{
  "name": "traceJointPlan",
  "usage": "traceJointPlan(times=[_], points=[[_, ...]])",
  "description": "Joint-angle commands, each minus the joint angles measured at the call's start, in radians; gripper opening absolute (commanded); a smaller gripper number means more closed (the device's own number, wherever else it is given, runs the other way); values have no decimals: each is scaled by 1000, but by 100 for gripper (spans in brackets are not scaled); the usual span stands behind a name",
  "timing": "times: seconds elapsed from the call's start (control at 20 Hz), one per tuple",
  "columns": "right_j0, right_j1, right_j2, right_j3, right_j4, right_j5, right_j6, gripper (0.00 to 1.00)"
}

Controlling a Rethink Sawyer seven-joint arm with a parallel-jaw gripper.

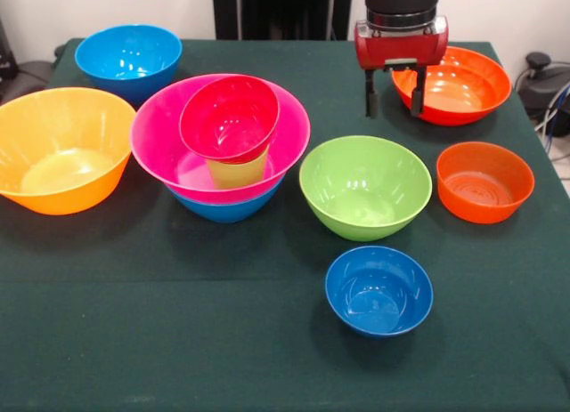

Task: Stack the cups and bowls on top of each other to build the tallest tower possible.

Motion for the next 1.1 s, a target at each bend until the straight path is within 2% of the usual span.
traceJointPlan(times=[0.05, 0.45, 0.8, 0.95, 1.1], points=[[28, 104, 22, -127, -113, -60, -10, 100], [73, 197, -43, -234, -180, -124, 12, 100], [95, 192, -71, -222, -199, -153, 38, 100], [85, 199, -54, -231, -199, -140, 31, 100], [84, 174, -49, -215, -197, -129, 36, 100]])
